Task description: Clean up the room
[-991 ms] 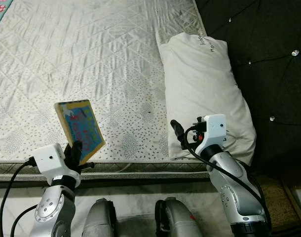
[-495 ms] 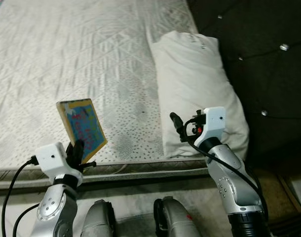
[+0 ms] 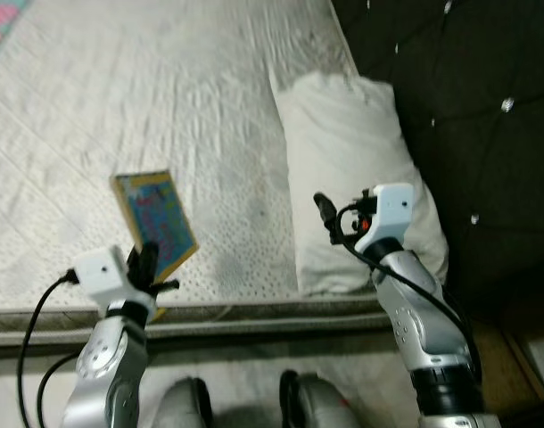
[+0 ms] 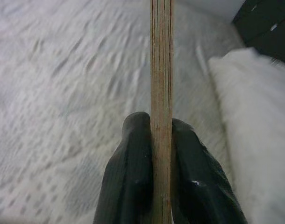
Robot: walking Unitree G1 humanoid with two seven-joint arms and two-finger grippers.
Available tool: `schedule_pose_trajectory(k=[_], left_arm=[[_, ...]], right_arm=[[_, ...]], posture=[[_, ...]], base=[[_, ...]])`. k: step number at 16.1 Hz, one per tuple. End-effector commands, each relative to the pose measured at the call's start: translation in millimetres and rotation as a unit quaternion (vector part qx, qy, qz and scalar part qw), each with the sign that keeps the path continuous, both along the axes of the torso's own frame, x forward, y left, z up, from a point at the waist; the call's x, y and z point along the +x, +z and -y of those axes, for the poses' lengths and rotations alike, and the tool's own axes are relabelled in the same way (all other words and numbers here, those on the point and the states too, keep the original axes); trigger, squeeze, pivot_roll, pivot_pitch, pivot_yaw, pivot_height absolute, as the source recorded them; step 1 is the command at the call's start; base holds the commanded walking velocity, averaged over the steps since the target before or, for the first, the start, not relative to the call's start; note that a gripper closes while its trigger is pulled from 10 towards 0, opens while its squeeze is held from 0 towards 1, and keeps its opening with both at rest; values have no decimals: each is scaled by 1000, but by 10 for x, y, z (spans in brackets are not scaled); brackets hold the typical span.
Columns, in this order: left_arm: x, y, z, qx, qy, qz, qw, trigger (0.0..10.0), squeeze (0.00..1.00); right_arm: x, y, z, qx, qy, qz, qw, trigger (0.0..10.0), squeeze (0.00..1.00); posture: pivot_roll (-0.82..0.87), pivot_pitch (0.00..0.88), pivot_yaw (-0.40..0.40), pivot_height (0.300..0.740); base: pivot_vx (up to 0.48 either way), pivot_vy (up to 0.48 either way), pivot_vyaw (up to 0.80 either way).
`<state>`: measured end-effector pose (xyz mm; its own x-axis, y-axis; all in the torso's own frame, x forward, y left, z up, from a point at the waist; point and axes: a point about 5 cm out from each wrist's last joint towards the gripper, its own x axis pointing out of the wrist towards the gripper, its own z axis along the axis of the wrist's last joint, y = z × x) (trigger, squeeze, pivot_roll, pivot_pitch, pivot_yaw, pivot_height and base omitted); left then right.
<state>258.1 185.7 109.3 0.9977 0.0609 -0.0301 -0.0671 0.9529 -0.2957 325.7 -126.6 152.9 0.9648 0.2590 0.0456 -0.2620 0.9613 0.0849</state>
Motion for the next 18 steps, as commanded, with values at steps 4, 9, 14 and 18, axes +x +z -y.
schedule_pose_trajectory(k=[4,9,14,18], left_arm=[[112,74,20,4,-9,30,1000,10000,0],[113,-79,79,10,-25,10,1000,10000,0],[178,-143,215,0,-45,7,999,10000,0],[152,-250,183,29,-70,-4,997,10000,0]], right_arm=[[39,21,94,1,-20,11,1000,10000,0],[-42,-116,145,-2,-37,-4,999,10000,0],[-215,-266,243,-2,-47,-22,999,10000,0],[-235,-308,268,16,-63,-24,998,10000,0]], posture=[[-113,88,-26,740],[-123,62,-14,740],[-159,27,11,740],[-176,0,53,740]], base=[[0,0,-100],[0,0,0],[0,0,-84],[0,0,0]])
